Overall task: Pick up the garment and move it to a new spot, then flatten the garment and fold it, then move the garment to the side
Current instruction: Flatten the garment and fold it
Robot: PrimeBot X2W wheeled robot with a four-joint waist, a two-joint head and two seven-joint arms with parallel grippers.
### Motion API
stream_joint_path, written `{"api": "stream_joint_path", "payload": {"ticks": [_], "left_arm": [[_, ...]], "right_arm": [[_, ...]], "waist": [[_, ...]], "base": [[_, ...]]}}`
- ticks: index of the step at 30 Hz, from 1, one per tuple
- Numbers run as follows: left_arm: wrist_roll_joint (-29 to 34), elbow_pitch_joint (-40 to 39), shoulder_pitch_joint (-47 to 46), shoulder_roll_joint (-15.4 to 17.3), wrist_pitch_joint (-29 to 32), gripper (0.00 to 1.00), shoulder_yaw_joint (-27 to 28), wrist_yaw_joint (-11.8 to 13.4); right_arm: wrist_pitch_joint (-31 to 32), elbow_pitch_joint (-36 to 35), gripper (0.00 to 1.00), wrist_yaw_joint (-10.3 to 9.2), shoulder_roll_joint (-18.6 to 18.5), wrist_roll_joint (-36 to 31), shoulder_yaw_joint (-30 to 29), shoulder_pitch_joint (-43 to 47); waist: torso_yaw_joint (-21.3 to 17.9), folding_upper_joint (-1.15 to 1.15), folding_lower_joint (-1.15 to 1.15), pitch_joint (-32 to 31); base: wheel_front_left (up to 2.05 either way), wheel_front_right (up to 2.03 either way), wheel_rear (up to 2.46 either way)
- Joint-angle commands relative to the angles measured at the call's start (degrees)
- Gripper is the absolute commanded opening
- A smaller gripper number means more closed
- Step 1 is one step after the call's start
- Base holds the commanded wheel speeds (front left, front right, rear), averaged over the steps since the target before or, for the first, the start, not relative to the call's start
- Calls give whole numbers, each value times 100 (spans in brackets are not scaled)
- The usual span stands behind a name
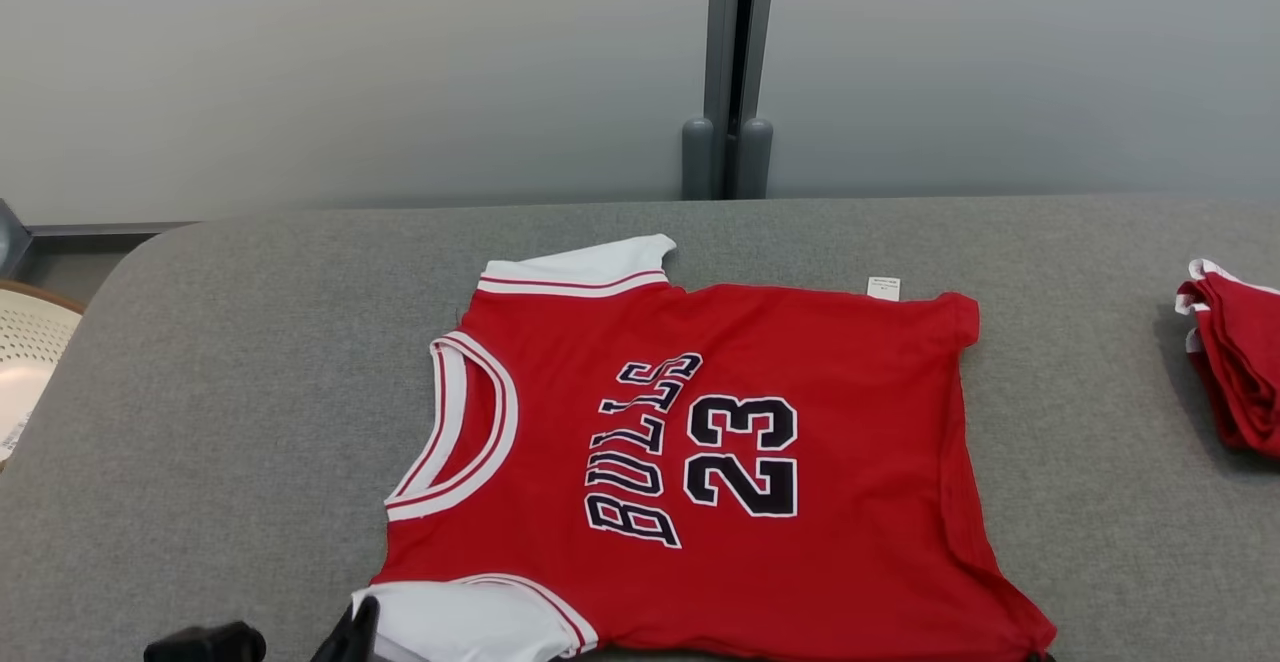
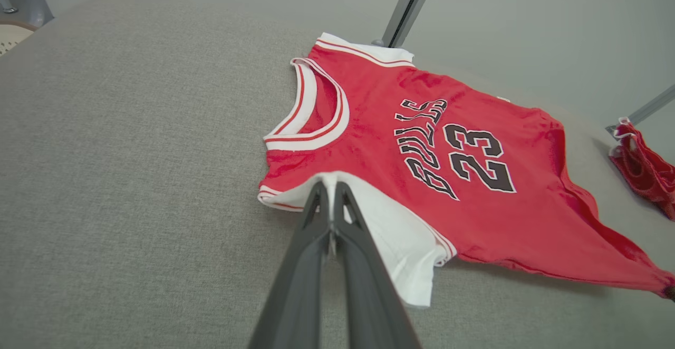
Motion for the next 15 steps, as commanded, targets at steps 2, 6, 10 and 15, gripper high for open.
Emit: {"api": "stream_joint_path", "payload": {"ticks": [2,6,10,15], "left_arm": [[-130,209,-423,60,35,0,13,-133],[-311,647,-1131,130,115,0,39,-321],[-439,1098,-1846,169,118,0,88,-444],[-501,1590,-2498,191,24,0,79,-578]], "right_arm": [[79,-60,0,0,-41,50,2,-289],[152,-17,0,0,-160,51,43,-806],[113,110,0,-1,-303,119,87,-1347],[-25,321,0,0,-390,181,177,-1788]], "waist": [[-42,0,0,199],[-110,0,0,590],[-208,0,0,999],[-246,0,0,1282]], "base": [[0,0,0],[0,0,0],[0,0,0],[0,0,0]]}}
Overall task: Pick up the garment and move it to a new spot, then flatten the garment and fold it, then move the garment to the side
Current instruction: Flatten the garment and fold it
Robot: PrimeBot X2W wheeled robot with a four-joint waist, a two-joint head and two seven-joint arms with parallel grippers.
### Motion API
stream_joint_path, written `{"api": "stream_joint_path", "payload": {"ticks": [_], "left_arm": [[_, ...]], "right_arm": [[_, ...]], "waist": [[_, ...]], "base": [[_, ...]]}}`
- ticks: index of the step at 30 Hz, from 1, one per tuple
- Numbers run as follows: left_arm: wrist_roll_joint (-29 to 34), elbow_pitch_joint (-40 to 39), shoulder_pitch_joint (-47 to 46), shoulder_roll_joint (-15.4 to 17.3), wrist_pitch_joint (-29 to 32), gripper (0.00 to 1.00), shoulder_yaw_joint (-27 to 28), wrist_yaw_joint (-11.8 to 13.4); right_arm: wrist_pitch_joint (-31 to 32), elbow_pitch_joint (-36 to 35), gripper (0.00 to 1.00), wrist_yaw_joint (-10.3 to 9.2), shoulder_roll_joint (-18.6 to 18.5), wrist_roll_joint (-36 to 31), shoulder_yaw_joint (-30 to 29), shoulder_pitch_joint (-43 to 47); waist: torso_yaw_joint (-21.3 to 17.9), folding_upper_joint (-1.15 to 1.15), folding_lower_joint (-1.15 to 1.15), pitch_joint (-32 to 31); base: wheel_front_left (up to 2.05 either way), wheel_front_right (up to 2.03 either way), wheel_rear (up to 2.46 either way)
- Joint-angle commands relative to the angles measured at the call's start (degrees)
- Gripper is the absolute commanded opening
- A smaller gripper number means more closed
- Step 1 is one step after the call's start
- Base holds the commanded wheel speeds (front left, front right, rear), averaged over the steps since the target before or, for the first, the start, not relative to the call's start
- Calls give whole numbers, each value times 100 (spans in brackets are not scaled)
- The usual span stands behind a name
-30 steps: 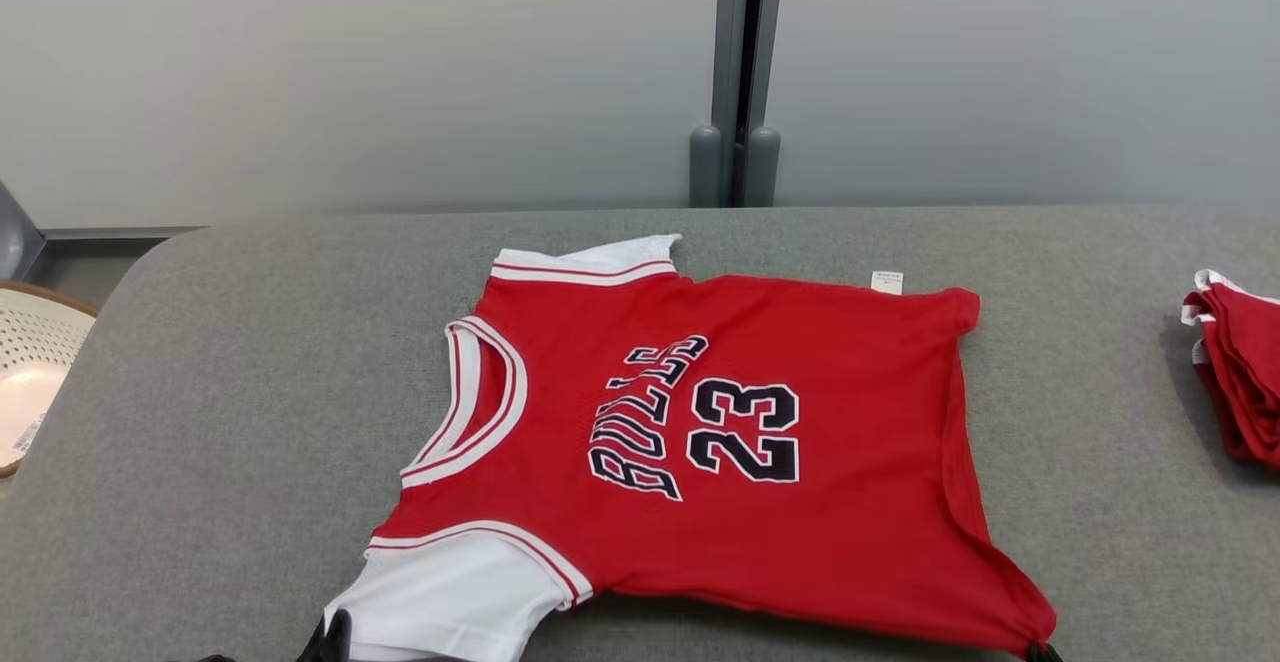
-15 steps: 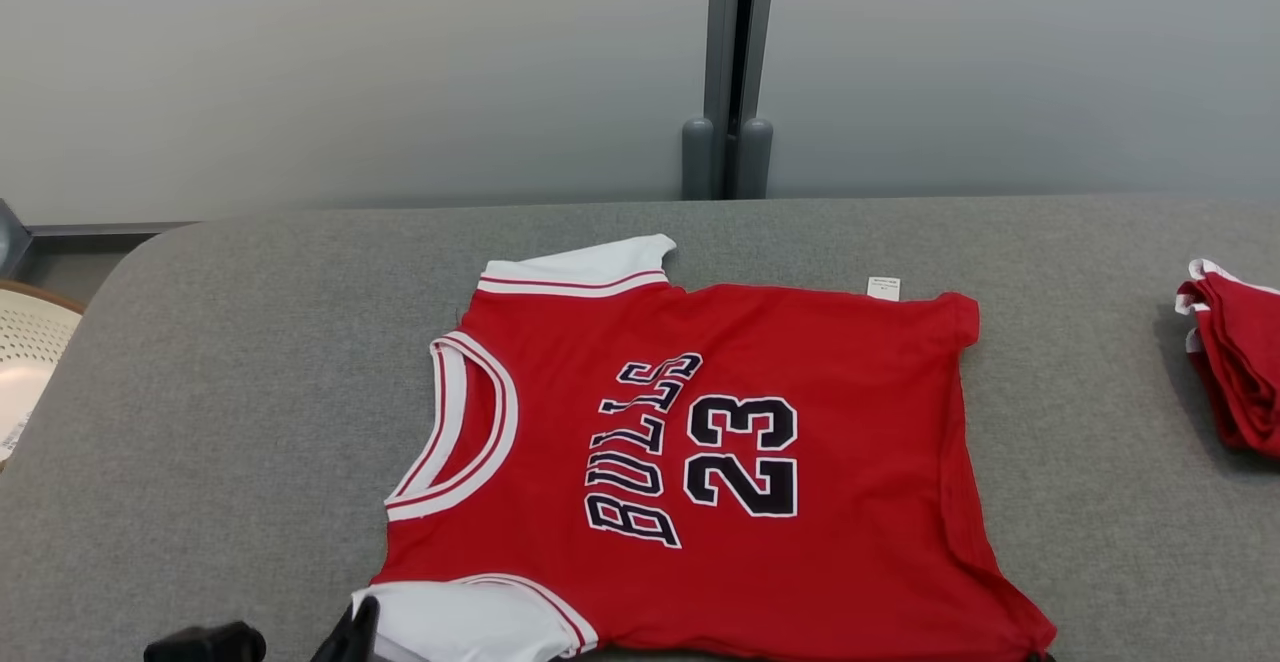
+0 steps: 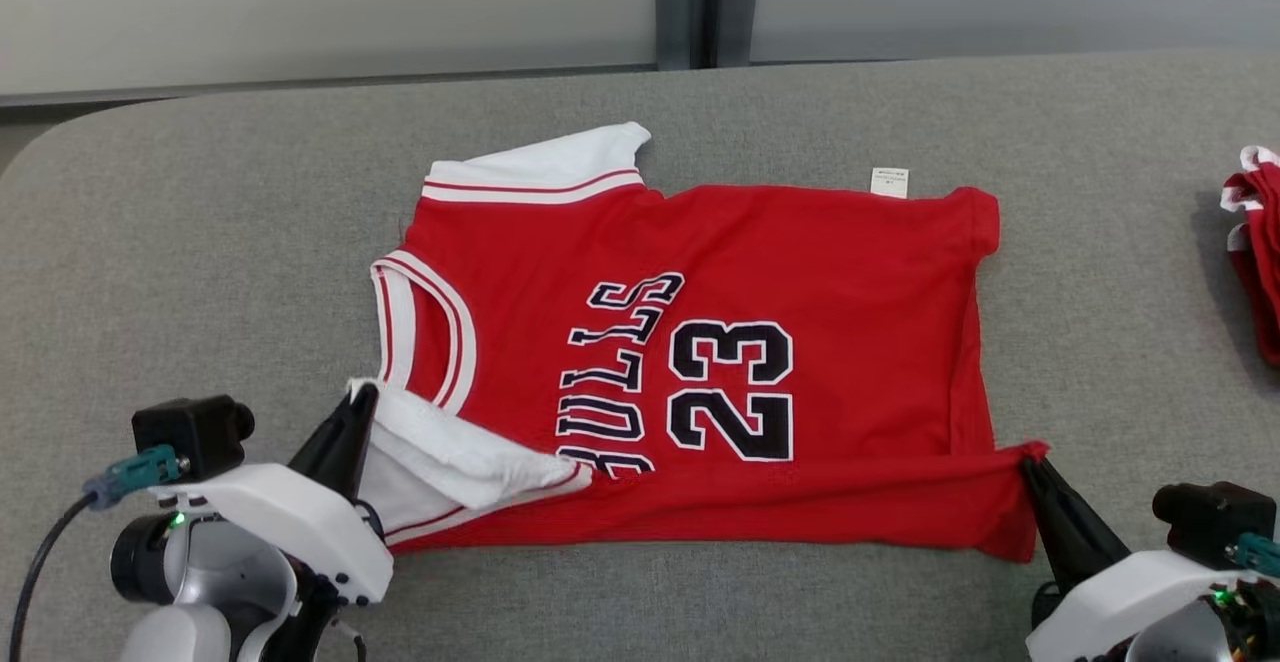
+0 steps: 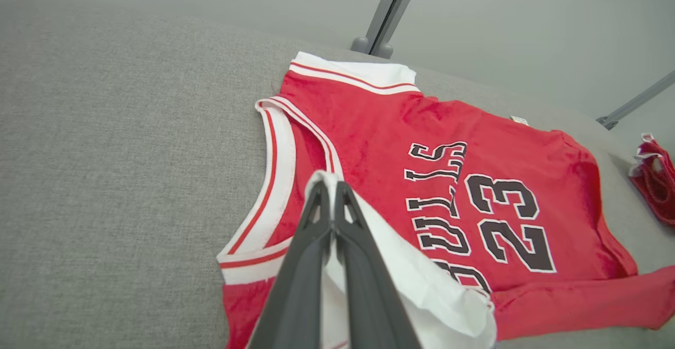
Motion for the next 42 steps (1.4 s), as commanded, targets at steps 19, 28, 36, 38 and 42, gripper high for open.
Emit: {"api": "stream_joint_path", "payload": {"ticks": [19,28,36,38,42], "left_arm": [[935,986,-924,-101,-2753,100,14,-19],[1497,769,-191,-213,-3551,100,-106,301],[1554,828,536,-268,-3585,100,-121,431],[1562,856,607,-279,-3588,100,-166,398],[1585,887,621,-280,-3591,100,-207,370]], "right_arm": [[-2230,-212,100,0,-327,-597,293,-826],[-2254,-581,100,0,-208,-989,90,-354],[-2057,-550,100,0,-93,-1094,66,235],[-2039,-554,100,0,-70,-1101,71,291],[-2012,-569,100,0,-60,-1095,62,334]], "waist": [[-98,0,0,460],[-87,0,0,58],[-105,0,0,-223],[-107,0,0,-227],[-97,0,0,-235]], "base": [[0,0,0],[0,0,0],[0,0,0],[0,0,0],[0,0,0]]}}
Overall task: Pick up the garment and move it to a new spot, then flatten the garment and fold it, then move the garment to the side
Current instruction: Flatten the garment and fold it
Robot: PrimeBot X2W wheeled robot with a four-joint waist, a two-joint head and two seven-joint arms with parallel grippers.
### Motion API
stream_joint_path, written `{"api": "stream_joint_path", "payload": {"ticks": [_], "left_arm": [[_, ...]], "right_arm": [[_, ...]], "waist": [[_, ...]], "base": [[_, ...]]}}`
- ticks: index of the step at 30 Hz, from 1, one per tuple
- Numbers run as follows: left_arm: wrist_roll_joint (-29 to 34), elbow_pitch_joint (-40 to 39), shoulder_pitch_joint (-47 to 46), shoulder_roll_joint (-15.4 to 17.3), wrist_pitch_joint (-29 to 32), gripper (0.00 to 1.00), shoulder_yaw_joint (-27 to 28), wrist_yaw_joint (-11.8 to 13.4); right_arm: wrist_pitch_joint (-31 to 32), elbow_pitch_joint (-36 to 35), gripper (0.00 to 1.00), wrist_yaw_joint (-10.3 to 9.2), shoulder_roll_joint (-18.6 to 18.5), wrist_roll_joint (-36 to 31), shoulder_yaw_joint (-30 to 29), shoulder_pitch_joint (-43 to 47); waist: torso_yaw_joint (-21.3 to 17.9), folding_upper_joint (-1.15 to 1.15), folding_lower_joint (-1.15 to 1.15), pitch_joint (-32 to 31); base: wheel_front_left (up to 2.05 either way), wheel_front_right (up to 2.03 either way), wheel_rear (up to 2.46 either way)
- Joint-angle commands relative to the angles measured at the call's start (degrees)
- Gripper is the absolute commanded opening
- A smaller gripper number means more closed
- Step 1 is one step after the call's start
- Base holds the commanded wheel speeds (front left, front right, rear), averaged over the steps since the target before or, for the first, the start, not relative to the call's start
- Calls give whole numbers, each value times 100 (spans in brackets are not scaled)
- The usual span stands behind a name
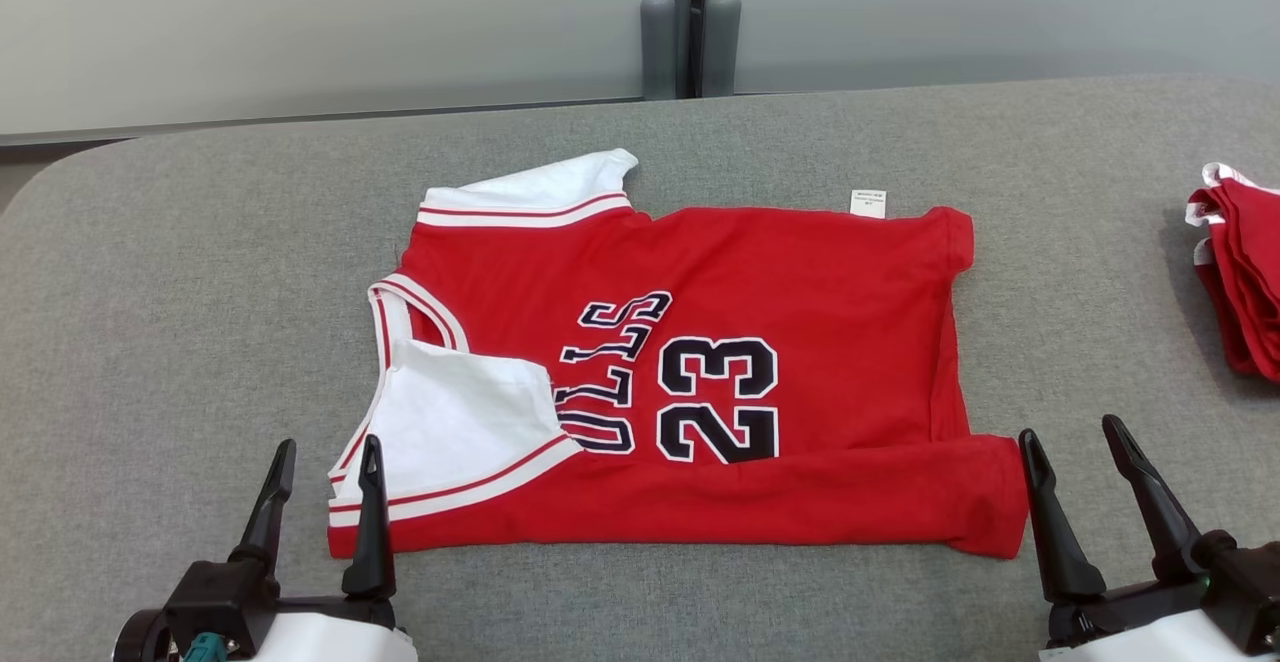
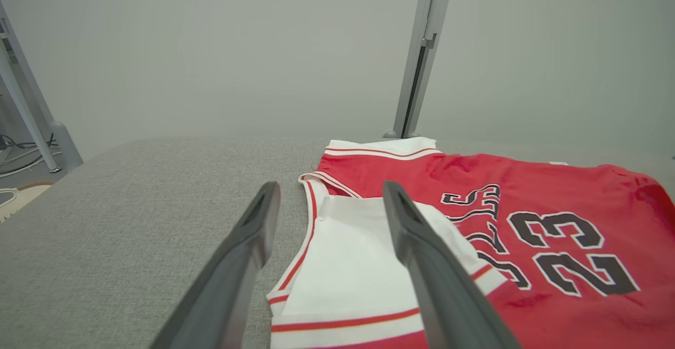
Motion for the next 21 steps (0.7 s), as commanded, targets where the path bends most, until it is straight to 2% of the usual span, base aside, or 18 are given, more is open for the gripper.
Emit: {"api": "stream_joint_path", "payload": {"ticks": [1,6,11,16,21], "left_arm": [[8,24,-6,11,-22,100,0,-21],[-1,102,-109,57,-24,100,-6,-35],[-126,479,-172,81,325,100,-40,-56],[-412,1171,-320,38,689,100,-37,-187],[-692,1784,-580,-11,790,100,7,-356]], "right_arm": [[21,-23,100,-1,-9,-4,-16,28],[10,8,100,-1,-5,37,-23,-24],[41,265,100,-1,25,86,-19,-40],[45,951,100,-1,29,203,65,-91],[6,1759,100,-1,60,416,239,-399]], "waist": [[3,0,0,-2],[-4,0,0,-4],[-4,0,0,17],[16,0,0,155],[30,0,0,346]], "base": [[0,0,0],[0,0,0],[0,0,0],[0,0,0],[0,0,0]]}}
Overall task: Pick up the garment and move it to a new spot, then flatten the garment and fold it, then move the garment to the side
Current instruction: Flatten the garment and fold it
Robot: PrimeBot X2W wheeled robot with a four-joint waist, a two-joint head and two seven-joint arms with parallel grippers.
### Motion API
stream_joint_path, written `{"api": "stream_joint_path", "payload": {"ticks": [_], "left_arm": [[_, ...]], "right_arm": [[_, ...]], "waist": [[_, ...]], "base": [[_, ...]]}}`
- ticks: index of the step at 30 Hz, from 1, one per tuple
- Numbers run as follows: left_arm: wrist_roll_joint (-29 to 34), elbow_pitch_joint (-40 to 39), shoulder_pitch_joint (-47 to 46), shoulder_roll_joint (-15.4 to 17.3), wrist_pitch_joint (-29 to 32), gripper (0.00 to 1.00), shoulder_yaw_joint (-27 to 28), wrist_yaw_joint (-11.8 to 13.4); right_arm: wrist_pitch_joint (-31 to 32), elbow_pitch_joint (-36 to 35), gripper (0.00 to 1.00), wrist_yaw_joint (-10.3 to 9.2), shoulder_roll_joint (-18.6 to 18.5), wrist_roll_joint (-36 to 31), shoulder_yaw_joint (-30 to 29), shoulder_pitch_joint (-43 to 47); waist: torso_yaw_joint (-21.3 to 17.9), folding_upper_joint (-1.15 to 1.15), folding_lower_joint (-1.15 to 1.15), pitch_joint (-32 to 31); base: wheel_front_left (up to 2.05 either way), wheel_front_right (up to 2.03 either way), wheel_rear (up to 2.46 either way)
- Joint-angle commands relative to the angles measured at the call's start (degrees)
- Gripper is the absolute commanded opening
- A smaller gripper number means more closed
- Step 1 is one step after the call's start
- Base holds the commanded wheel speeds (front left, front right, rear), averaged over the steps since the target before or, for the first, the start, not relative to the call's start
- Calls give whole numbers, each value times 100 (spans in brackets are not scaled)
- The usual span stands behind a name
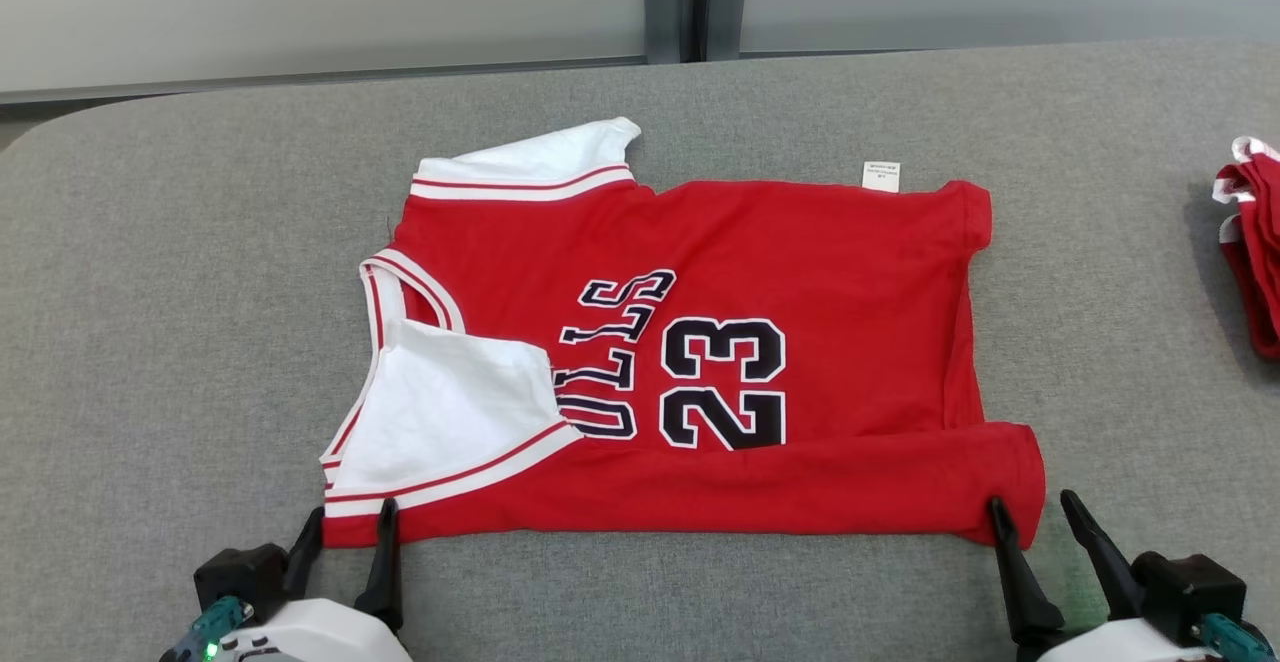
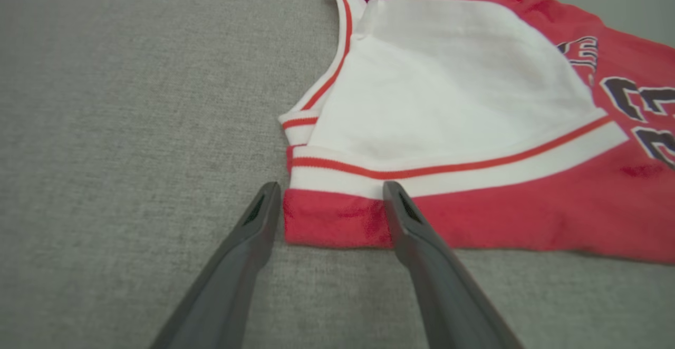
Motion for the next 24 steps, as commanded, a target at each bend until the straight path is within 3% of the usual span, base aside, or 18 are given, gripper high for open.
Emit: {"api": "stream_joint_path", "payload": {"ticks": [1,5,6,7,8,9,10,16,24], "left_arm": [[-62,113,-151,6,35,100,25,-46],[-264,482,-336,-16,195,100,29,-199],[-303,547,-371,-15,222,92,22,-234],[-356,606,-400,-23,261,55,22,-278],[-381,640,-422,-28,260,29,13,-321],[-391,654,-451,-21,216,0,8,-339],[-401,663,-460,-12,170,0,11,-348],[-432,480,-218,88,-125,0,126,-292],[-525,-121,468,155,53,0,171,-164]], "right_arm": [[-55,127,100,0,3,88,45,-164],[-8,644,100,0,-23,347,318,-492],[23,750,100,0,-33,412,400,-556],[24,838,100,0,-46,480,486,-614],[29,912,100,0,-50,568,566,-653],[51,986,36,0,-54,664,632,-685],[46,1043,0,0,-76,732,682,-721],[-85,1013,0,-2,-225,1089,903,-656],[-58,582,0,-2,-399,1224,844,-113]], "waist": [[9,0,0,72],[25,0,0,163],[29,0,0,178],[31,0,0,191],[36,0,0,201],[41,0,0,209],[44,0,0,213],[124,0,0,130],[208,0,0,-130]], "base": [[0,0,0],[0,0,0],[0,0,0],[0,0,0],[0,0,0],[0,0,0],[0,0,0],[0,0,0],[0,0,0]]}}
